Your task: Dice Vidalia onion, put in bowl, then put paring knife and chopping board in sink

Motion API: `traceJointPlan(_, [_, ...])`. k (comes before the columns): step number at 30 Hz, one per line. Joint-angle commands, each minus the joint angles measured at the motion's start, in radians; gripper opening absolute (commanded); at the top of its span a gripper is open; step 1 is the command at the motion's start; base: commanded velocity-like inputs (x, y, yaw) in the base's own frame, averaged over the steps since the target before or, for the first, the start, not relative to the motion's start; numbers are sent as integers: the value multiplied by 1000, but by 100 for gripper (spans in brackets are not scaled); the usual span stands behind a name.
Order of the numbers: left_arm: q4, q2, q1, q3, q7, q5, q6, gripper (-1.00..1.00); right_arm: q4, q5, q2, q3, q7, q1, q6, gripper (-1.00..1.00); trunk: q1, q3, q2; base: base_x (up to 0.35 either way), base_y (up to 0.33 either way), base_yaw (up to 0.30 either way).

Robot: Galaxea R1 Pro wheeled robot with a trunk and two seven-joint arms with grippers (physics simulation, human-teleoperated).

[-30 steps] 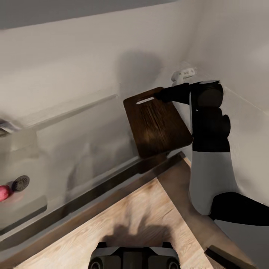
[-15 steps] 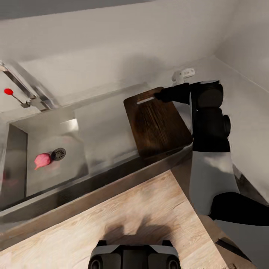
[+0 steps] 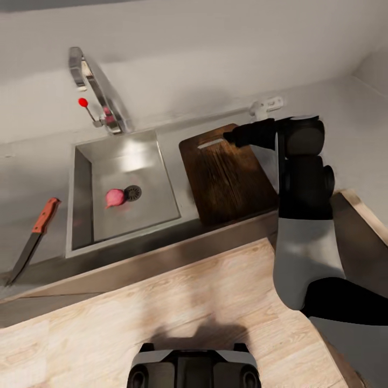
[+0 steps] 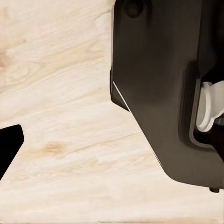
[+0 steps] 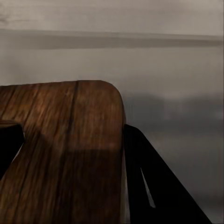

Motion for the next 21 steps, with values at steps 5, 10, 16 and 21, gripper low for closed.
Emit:
traceJointPlan(5, [-1, 1, 0, -5, 8, 2, 0, 100, -5, 5, 1, -6, 10, -1, 4, -100, 0, -7, -2, -189, 255, 210])
traceJointPlan(10, [-1, 1, 0, -5, 7, 2, 0, 100, -11, 5, 1, -8, 10, -1, 4, -100, 0, -12, -2, -146, 270, 207])
traceJointPlan(16, [-1, 1, 0, -5, 8, 2, 0, 100, -13, 5, 1, -8, 10, -1, 5, -100, 0, -18, -2, -87, 282, 206])
traceJointPlan(21, [-1, 1, 0, -5, 8, 2, 0, 100, -13, 5, 1, -35, 10, -1, 5, -100, 0, -21, -2, -15, 295, 115])
